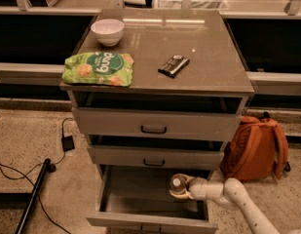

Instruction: Place blue plastic bottle into bottom drawer

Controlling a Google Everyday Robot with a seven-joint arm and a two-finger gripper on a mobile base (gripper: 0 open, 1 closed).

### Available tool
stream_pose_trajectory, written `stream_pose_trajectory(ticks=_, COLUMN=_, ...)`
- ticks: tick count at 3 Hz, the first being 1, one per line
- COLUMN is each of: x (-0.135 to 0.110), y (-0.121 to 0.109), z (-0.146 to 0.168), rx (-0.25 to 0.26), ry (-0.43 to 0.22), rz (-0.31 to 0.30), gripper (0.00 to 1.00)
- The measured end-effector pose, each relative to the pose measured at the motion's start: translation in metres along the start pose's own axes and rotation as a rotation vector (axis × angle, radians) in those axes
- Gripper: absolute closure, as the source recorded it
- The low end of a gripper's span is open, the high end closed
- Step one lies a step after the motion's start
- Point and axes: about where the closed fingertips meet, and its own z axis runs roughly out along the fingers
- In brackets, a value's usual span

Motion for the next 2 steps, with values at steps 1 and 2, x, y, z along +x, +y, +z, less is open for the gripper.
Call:
stream_pose_trajectory(ticks=1, x=0.032, y=0.011, z=0.009, rx=0.001, ry=0.025, rz=0.022, gripper=1.00)
stream_pose_trajectory(ticks=2, x=0.056, y=0.024, z=0.020, rx=-0.024, ry=0.000, rz=0.072, gripper=1.00)
